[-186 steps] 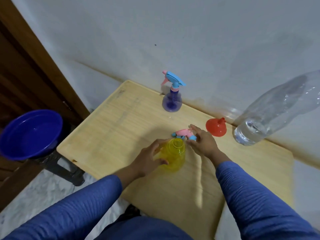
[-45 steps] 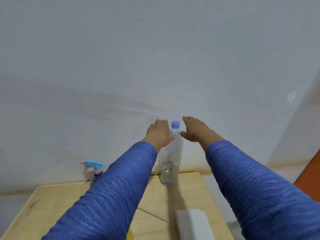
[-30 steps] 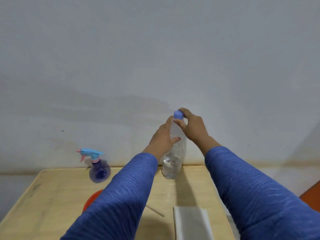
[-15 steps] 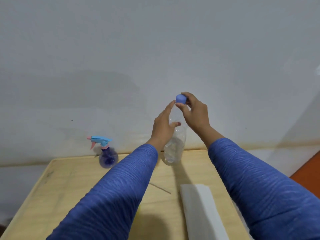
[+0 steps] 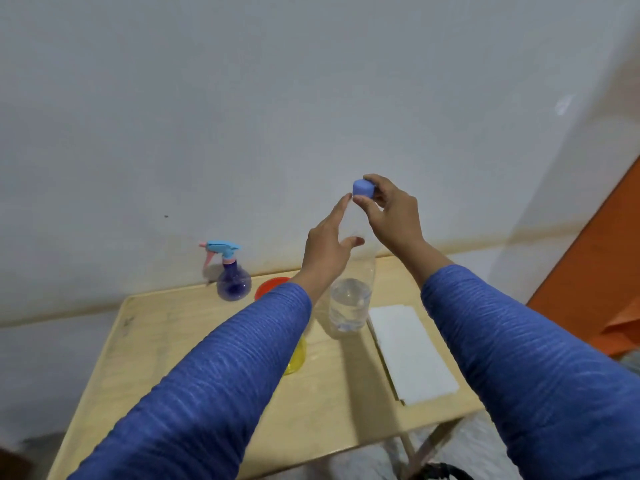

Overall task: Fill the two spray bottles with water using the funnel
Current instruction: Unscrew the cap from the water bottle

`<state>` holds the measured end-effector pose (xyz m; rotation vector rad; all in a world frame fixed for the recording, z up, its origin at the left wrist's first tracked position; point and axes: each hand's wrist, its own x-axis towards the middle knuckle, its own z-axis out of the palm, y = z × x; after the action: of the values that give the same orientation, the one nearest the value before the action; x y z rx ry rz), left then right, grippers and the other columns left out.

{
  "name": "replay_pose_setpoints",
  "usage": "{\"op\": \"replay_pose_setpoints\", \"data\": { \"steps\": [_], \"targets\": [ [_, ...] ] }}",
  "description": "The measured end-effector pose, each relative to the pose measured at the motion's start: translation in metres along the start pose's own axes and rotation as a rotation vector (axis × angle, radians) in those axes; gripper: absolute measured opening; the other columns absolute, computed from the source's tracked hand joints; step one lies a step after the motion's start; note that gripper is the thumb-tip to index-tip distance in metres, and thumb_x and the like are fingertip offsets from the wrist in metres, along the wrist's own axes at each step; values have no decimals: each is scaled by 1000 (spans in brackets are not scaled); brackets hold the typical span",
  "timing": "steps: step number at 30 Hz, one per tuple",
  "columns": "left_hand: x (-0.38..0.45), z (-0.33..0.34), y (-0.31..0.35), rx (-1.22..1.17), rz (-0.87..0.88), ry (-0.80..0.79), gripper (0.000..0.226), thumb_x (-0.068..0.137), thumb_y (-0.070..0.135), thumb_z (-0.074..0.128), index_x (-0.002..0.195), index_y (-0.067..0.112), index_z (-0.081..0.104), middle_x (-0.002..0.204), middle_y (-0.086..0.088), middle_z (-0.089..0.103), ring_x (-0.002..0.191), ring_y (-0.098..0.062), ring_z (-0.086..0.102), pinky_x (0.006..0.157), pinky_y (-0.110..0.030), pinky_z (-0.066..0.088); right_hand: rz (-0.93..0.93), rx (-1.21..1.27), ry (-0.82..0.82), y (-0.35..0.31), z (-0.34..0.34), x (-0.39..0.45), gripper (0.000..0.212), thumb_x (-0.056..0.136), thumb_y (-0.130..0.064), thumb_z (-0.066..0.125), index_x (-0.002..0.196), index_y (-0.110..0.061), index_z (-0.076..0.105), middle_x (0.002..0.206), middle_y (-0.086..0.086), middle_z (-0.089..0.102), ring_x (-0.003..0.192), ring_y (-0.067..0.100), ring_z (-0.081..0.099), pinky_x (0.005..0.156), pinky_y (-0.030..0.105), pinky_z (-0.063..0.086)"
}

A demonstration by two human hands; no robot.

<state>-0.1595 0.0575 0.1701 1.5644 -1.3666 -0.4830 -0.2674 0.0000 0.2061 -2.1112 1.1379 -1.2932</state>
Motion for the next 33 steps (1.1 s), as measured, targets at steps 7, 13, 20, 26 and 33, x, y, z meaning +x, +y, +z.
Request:
{"op": "replay_pose_setpoints", "data": {
  "steps": [7,13,20,26,33],
  "targets": [
    [-31,5,-17,-22,-30,-36,77,84,9,66,145,36,27,139,-2,49,126,-22,47,99,-27,38,59,-2,-8,1,5,-39,39,87,-25,65,123,-13,57,114,3,67,100,14,62,89,20,46],
    [-44,14,-29,22,-10,14,74,85,9,65,144,35,29,136,-3,52,126,-20,46,93,-18,34,128,50,3,4,10,-56,37,86,-25,67,121,-15,58,113,0,66,96,12,60,89,22,48],
    [-42,16,-32,38,-20,11,73,86,16,67,145,34,27,135,-3,53,124,-19,48,94,-18,33,198,78,108,-5,15,-46,32,79,-29,73,106,-15,64,108,-1,60,92,6,54,82,20,44],
    [-42,10,-37,-15,-28,0,79,83,12,68,143,42,26,143,3,45,128,-20,46,107,-33,38,181,177,-111,-4,4,-38,29,86,-21,66,115,-17,66,116,0,63,104,14,57,97,31,47],
    [-39,8,-34,-46,-45,-41,81,81,12,70,142,44,27,141,0,47,127,-22,46,105,-33,37,153,170,-179,1,-7,-32,47,81,-27,73,124,-19,56,108,-2,61,100,8,56,92,23,47]
  ]
}}
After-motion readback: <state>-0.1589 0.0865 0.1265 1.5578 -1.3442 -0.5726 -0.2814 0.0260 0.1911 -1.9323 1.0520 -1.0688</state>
